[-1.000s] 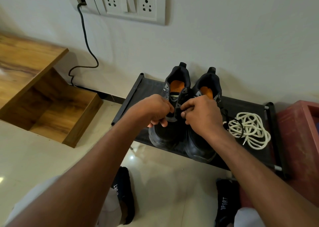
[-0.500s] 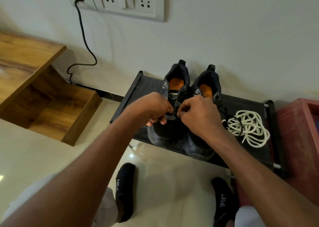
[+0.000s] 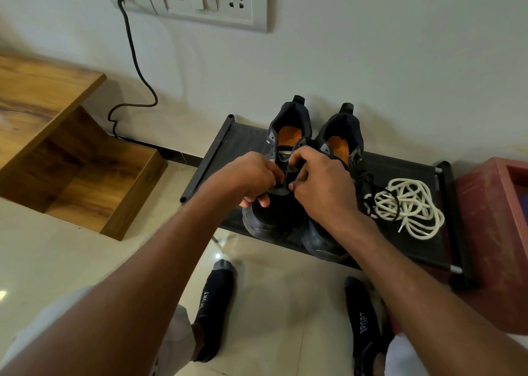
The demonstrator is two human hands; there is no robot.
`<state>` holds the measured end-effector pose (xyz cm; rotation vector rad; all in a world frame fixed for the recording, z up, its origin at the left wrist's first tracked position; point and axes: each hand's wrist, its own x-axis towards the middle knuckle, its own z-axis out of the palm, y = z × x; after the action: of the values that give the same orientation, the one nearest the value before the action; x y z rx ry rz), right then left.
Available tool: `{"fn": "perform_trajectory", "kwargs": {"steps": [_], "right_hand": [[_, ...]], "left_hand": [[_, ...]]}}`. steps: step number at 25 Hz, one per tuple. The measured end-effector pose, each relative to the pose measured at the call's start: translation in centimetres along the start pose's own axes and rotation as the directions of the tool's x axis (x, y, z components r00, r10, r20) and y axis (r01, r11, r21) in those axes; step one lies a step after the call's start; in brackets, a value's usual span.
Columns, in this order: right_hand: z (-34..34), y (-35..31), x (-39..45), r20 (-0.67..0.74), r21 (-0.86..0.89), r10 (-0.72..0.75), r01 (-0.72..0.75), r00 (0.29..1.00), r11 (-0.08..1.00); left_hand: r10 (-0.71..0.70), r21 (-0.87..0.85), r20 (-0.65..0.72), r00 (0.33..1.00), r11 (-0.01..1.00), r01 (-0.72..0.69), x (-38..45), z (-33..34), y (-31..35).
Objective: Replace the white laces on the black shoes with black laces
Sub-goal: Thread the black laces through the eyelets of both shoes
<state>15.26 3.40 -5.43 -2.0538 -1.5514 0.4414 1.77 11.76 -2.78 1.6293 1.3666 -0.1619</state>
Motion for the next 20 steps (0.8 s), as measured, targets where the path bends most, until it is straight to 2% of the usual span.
{"fn": "perform_trajectory", "kwargs": {"steps": [3,7,13,20], "right_hand": [[-0.1,-0.3,0.0,0.080,-0.051,-0.090,0.094,0.993,0.994],[-1.1,-0.5,0.5,0.187,-0.109,-0.071,0.093,0.980,0.990],[-1.0,-0.1,0.7,0.178,-0.088,-0.098,0.115,0.979,0.989],[0.0,0.0,1.7,0.144,-0.076,-0.083,0.095,0.986,0.993]], "left_hand": [[0.039,0.039,-0.012,0.999,0.999,-0.038,0.1,0.1,-0.3],[0.101,0.084,-0.010,0.995,0.992,-0.099,0.0,0.3,0.0],[0.175,0.221,-0.089,0.980,0.963,-0.152,0.2,0.5,0.0],[0.227,0.248,-0.112,0.967,0.949,-0.194,0.5,0.4,-0.9]]}}
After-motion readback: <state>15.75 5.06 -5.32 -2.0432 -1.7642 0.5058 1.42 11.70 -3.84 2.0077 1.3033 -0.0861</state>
